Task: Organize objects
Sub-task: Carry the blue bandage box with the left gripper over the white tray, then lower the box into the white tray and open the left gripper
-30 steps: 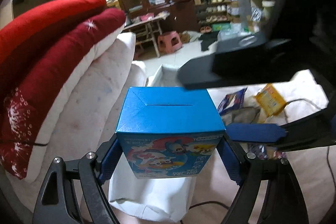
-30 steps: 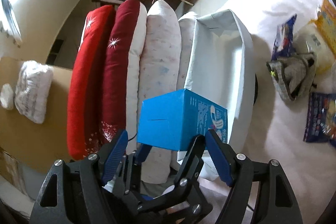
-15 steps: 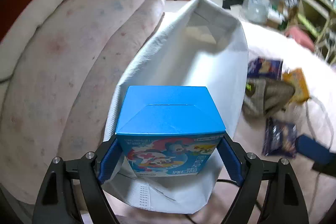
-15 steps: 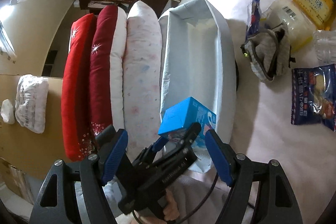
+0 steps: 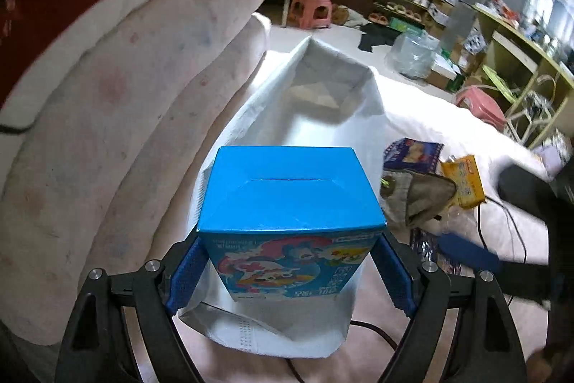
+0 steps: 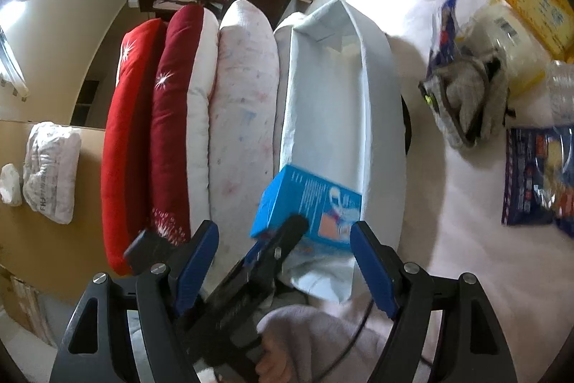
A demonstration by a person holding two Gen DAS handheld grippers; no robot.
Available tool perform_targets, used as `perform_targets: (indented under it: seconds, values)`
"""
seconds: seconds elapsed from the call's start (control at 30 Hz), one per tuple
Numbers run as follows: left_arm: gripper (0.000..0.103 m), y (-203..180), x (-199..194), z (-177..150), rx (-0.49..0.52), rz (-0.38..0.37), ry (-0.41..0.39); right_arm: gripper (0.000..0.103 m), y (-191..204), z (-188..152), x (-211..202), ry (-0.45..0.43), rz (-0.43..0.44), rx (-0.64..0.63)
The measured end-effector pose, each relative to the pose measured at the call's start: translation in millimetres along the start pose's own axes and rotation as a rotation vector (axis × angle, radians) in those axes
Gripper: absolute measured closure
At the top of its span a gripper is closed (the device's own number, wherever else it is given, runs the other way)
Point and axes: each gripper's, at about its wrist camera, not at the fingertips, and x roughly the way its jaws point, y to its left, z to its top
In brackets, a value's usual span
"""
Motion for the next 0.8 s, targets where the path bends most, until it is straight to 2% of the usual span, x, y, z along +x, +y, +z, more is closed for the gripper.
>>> perform_targets:
  seconds: [0.1,0.2,0.27,0.33,0.47,0.53,0.7,0.8]
  values:
    - [0.018,-8,-7,-4,0.051,0.02,-0.017,0.028,10,10,17,0.023,-0.048,-0.04]
    - [0.018,-17,-13,-7,0.117,0.029,-0.046,0.033,24,16,50,0.1,-0.154,-0.13]
    - [0.019,-20,-18,-10,0.164,0.049,-0.069,0.036,19,16,68,0.137,-0.218,-0.123]
    - [0.023,-17,-25,-12,0.163,0.045,-0.094,0.037,8,13,78,0.165,-0.222,-0.08]
    - [0.023,-11,-23,-14,0.157,0.038,-0.06,0.037,-10,4,88,0.201,-0.2,-0.033]
    - [0.023,-10,-24,-13,0.153,0.026,-0.061,0.038,-6,2,90,0.196,-0.23,-0.062]
    - [0.023,-14,-25,-15,0.164,-0.004,-0.066,0.038,-13,-3,87,0.195,-0.18,-0.017]
    - [0.041,-13,-27,-16,0.148,-0.005,-0.066,0.038,-17,-8,82,0.17,-0.153,0.003]
